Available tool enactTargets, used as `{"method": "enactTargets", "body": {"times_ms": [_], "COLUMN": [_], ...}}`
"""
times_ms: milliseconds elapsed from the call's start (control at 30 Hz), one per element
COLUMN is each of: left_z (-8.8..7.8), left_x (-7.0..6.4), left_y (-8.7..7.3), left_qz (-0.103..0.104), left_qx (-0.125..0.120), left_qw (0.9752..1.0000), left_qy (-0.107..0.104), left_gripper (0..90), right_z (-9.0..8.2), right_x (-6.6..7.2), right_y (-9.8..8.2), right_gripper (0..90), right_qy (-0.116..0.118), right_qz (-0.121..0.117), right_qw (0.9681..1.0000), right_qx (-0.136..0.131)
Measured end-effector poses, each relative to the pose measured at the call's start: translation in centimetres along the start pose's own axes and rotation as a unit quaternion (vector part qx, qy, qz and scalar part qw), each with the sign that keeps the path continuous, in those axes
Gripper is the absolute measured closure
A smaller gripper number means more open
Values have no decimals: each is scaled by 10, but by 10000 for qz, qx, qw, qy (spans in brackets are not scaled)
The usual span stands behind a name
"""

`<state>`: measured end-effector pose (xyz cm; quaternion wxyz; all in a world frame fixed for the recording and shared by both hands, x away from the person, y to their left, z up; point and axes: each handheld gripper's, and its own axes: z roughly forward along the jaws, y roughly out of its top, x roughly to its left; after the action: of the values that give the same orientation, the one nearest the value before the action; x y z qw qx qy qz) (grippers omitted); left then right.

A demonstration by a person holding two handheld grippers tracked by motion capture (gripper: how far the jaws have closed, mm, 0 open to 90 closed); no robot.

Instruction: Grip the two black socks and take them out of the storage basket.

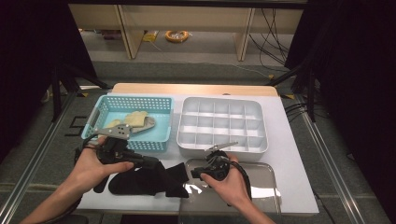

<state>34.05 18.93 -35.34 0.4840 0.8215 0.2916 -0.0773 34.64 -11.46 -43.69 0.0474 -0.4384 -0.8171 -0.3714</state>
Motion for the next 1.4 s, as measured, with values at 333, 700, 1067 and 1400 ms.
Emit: {"method": "enactTargets", "body": {"times_ms": [333,700,1067,1400], "left_z": [17,21,51,71], "left_x": [81,79,69,68], "left_y": [-32,-43,-59,-61], "left_qz": [-1205,-443,916,1081], "left_qx": [-6,-160,1522,1684], "left_qw": [9882,9836,9707,9700], "left_qy": [951,1743,1615,1382], "left_gripper": [877,665,457,454], "right_z": [8,16,21,28], "right_x": [3,4,7,7], "right_y": [0,-3,-7,-8], "right_gripper": [757,735,717,693], "right_qy": [43,108,78,120], "right_qz": [-92,-68,164,232], "right_qw": [9999,9996,9984,9974], "right_qx": [90,241,540,673]}}
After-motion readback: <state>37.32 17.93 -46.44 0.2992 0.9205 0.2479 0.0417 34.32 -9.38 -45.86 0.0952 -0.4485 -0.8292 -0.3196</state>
